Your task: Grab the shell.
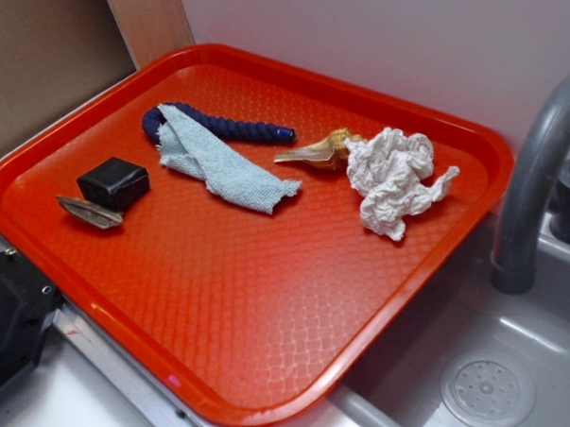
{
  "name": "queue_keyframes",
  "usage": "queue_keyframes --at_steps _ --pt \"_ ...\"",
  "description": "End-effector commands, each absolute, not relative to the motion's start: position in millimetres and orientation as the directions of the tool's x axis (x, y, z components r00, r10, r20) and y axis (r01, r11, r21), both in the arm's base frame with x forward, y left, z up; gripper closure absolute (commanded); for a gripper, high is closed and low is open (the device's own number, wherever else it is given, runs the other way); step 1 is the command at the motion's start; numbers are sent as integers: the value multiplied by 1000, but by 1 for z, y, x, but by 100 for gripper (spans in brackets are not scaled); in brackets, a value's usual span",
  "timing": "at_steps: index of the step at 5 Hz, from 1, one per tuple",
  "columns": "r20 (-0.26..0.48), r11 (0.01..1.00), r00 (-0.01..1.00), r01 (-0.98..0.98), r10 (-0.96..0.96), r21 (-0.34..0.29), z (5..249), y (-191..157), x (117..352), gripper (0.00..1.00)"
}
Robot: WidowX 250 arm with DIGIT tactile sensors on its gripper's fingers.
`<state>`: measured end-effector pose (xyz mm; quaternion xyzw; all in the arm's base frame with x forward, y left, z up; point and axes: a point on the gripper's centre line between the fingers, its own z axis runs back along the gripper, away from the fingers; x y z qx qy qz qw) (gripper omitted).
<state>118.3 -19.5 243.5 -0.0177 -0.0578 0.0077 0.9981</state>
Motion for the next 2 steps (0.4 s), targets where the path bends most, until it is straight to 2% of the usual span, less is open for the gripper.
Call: queue_keyframes --at_steps 1,2 --pt "115 999 993 -13 17 -36 243 -20 118 0" --pt "319 968 926 238 -201 -81 212 -38 157 0"
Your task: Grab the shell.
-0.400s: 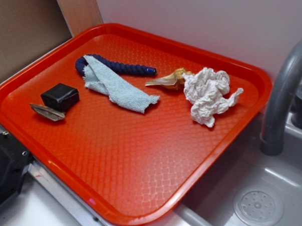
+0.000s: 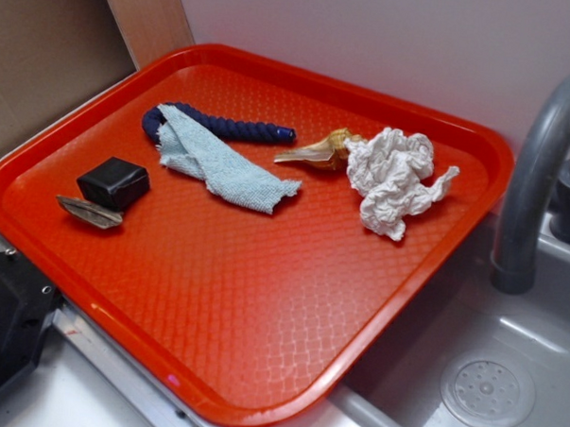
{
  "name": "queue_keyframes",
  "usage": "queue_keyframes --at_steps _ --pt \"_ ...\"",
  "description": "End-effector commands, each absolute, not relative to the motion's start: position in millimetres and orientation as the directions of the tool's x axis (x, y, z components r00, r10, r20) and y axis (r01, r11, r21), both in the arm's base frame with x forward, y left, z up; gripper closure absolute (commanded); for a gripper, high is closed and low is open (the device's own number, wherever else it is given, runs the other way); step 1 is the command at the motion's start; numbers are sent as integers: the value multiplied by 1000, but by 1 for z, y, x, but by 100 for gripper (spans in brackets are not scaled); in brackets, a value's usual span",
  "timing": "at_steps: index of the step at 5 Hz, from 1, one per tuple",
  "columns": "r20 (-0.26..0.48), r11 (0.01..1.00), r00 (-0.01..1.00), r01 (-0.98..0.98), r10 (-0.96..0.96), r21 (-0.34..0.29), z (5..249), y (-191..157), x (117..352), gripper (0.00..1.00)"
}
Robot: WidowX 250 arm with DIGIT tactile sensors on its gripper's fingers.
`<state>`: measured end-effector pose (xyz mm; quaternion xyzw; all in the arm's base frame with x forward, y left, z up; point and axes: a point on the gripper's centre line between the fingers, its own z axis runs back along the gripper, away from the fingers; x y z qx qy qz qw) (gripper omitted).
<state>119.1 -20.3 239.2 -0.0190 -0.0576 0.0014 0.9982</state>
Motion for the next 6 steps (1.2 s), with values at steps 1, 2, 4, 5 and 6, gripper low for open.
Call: queue_keyframes --at_steps 1,2,4,5,6 --pt "402 931 851 366 -339 10 188 -58 193 0" --pt "426 880 784 470 -451 66 154 -82 234 0" --pt "344 766 714 642 -610 27 74 -126 297 0" --pt "275 756 726 654 -631 8 45 -128 305 0" --pt "218 741 723 671 -656 5 27 -138 298 0"
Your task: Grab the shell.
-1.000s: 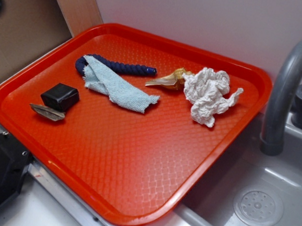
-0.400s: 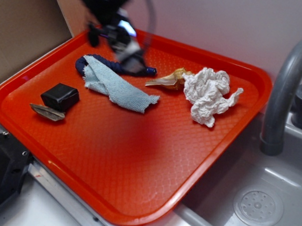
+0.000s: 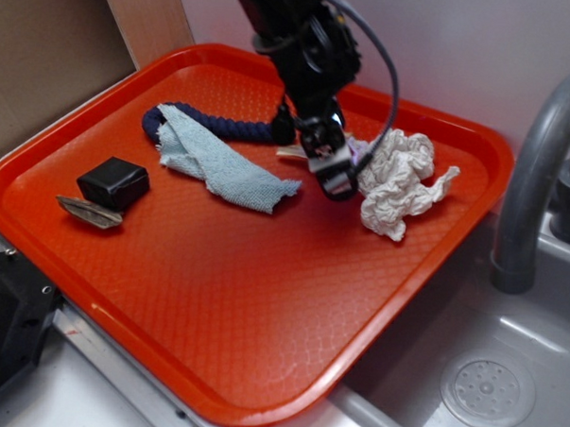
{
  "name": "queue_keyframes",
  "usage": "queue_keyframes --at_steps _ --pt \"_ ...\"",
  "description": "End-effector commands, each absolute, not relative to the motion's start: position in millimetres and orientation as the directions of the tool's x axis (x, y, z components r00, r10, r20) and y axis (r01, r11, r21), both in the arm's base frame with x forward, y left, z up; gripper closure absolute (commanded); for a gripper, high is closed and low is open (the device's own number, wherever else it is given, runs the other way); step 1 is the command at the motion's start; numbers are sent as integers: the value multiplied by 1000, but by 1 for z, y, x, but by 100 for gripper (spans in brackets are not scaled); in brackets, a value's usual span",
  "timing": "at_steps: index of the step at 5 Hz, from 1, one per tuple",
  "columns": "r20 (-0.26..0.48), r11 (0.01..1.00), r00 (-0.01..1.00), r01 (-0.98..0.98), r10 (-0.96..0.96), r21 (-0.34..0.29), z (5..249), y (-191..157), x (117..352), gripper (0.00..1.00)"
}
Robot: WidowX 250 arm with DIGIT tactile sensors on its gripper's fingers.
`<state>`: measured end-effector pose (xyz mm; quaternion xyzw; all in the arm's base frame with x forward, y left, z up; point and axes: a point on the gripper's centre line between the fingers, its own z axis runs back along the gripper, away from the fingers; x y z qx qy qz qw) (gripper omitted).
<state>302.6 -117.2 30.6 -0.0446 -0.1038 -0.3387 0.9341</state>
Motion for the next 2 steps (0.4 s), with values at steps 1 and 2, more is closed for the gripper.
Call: queue_keyframes --at_steps 1,2 --pt "179 734 720 679 -671 17 19 -141 294 0" --pt "164 729 719 685 -675 0 18 -141 288 100"
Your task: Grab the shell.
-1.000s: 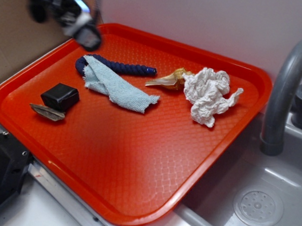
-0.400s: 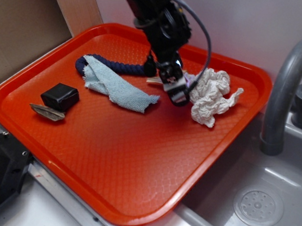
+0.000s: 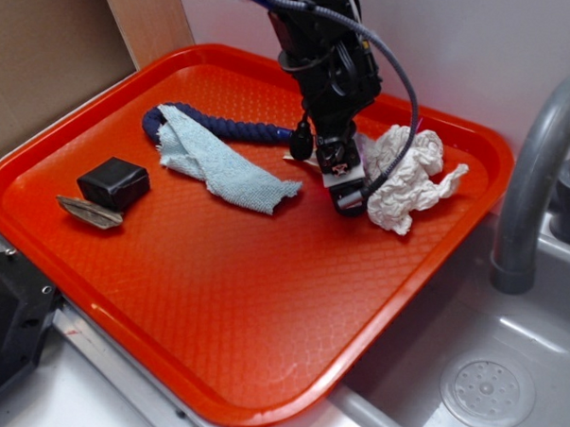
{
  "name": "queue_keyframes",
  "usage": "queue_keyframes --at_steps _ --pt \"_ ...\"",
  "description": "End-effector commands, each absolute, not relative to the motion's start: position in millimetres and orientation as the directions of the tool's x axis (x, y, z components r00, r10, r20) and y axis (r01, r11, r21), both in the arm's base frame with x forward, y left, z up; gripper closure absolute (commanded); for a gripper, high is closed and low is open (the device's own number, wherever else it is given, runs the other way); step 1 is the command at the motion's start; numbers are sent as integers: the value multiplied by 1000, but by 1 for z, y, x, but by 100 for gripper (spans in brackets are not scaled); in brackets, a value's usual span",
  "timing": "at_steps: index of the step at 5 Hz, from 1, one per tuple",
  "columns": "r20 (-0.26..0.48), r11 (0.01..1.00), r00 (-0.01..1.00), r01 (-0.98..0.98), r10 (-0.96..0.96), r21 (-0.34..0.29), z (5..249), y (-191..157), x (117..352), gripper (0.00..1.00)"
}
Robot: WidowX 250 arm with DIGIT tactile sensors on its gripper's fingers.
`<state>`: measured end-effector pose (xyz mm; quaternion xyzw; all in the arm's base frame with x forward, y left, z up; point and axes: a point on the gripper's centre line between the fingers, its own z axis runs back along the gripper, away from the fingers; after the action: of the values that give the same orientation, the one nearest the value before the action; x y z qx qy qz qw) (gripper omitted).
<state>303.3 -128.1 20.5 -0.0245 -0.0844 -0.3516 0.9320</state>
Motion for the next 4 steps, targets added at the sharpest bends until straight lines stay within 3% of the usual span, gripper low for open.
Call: queue_keyframes --at_steps 1,2,4 --pt "160 722 711 691 -684 15 31 -134 281 100" --pt "138 801 789 594 -598 77 74 -110 280 100" --pt "100 979 983 140 -156 150 175 -58 255 100"
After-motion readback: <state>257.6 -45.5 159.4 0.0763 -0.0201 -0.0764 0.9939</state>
